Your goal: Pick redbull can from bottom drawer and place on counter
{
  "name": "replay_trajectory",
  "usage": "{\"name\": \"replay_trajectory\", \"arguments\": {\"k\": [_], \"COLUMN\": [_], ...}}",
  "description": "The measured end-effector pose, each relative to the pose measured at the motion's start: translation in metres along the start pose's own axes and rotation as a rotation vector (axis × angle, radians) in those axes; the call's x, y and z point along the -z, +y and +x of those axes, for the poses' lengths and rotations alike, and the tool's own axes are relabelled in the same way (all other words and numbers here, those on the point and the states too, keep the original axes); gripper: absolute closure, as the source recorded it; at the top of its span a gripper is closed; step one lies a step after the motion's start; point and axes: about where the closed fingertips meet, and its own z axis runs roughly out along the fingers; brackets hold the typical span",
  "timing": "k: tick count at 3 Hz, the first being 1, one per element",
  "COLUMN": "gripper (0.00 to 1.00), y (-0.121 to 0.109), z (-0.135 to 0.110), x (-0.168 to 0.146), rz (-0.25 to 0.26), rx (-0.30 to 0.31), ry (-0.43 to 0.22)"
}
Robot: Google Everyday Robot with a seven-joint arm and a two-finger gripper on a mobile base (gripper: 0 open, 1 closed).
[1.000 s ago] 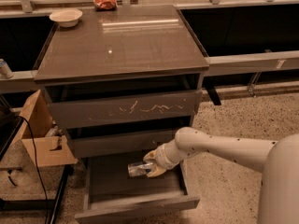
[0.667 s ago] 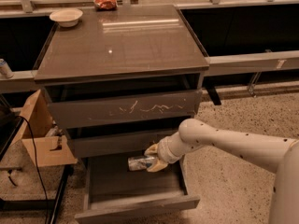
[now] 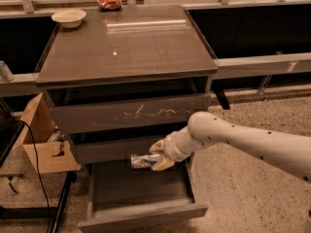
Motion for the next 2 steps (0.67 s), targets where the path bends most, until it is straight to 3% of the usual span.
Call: {"name": "replay_trajectory", "arguments": {"k": [2], "gripper": [1.00], "y": [-0.015], "z": [-0.059], "x": [0.079], "rz": [0.019], "rx": [0.004], "ry": [0.041]}}
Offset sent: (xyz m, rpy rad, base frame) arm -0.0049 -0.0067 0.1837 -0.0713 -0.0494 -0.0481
